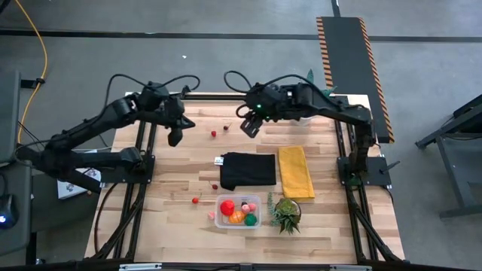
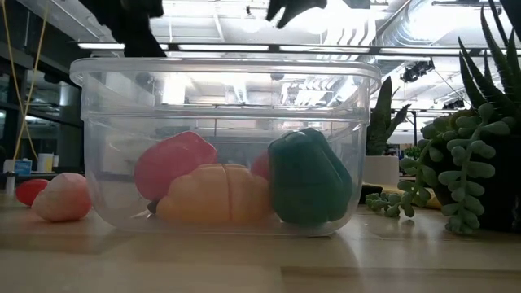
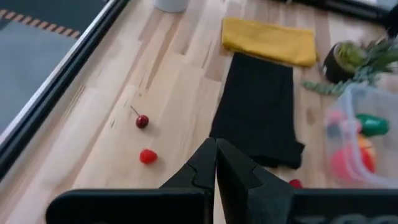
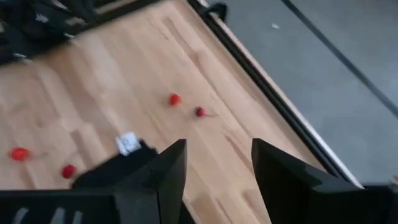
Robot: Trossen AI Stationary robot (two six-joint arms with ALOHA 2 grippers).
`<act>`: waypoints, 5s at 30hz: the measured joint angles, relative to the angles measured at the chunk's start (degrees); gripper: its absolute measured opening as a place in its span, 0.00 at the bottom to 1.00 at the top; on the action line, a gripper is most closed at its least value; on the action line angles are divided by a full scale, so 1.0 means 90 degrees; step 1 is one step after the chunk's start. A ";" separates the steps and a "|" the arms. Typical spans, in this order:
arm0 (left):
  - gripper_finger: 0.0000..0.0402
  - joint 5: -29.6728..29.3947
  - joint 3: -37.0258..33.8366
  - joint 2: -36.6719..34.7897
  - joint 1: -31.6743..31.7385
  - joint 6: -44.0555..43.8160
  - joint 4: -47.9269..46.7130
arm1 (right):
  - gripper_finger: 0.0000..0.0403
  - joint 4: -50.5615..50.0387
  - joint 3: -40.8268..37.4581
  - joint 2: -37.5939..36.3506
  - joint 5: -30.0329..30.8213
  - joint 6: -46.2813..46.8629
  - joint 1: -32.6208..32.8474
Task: Pick and placing Produce into tupperware
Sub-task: Put the raspberry into the transparent bin
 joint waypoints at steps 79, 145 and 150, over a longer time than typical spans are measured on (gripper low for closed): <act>0.43 -0.2502 0.2143 0.5428 -0.0661 -0.7545 -0.0842 | 0.43 0.3908 -0.9653 -0.7362 -0.8322 -0.1589 -0.4087; 0.43 -0.2562 0.2132 0.6514 -0.0615 -0.7166 -0.0550 | 0.43 0.3903 -0.9649 -0.7360 -0.8269 -0.1665 -0.4089; 0.43 -0.2425 0.2132 0.6514 -0.0615 -0.7049 -0.0689 | 0.43 0.3918 -0.9649 -0.7360 -0.8267 -0.1696 -0.4094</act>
